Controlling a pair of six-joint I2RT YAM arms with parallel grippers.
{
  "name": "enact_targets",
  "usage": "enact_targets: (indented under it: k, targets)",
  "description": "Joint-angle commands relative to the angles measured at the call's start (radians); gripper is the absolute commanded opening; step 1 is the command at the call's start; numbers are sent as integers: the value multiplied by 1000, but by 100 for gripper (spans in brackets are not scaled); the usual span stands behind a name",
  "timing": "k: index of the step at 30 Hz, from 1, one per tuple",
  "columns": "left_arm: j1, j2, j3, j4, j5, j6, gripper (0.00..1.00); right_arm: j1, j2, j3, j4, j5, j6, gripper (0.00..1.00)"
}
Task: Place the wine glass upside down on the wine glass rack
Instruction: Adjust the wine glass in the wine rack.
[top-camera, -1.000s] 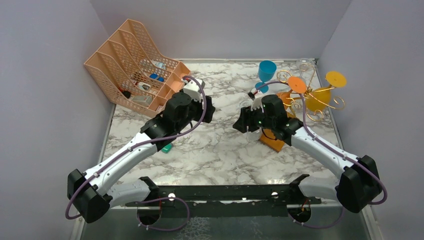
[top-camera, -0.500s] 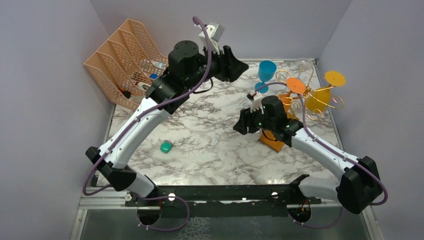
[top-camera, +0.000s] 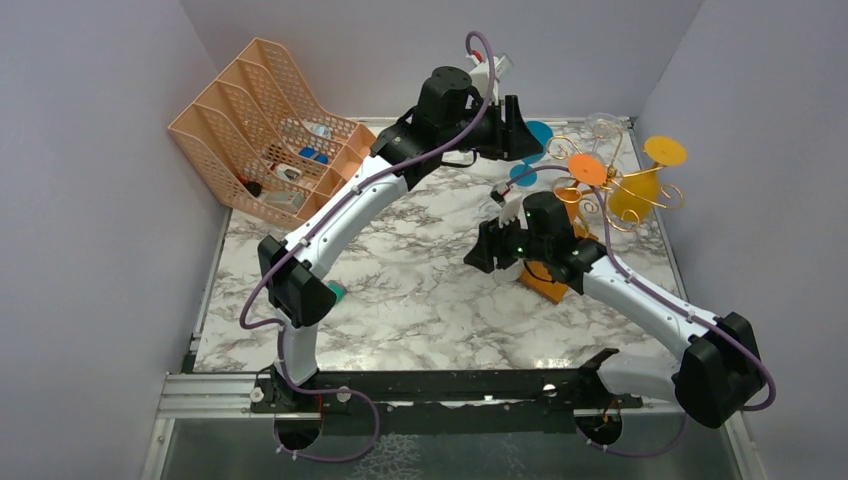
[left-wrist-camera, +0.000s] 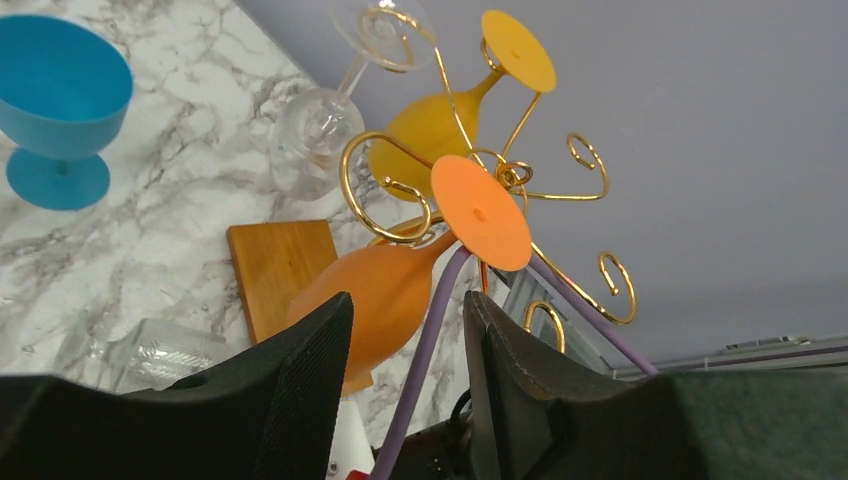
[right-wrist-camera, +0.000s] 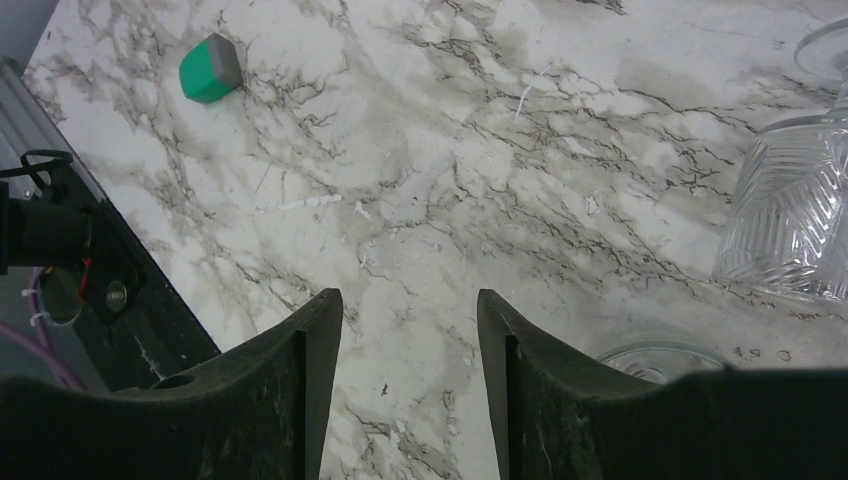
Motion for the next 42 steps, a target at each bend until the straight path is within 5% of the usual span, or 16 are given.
enact_targets:
  k: [1,42]
  targets:
    - [-5,12,51,-7,74,-70,50,4,-28,-22,20,-42,-15,54]
    - [-50,167,46,218,179,-448,52,4,-31,-38,-5,-71,-74,50]
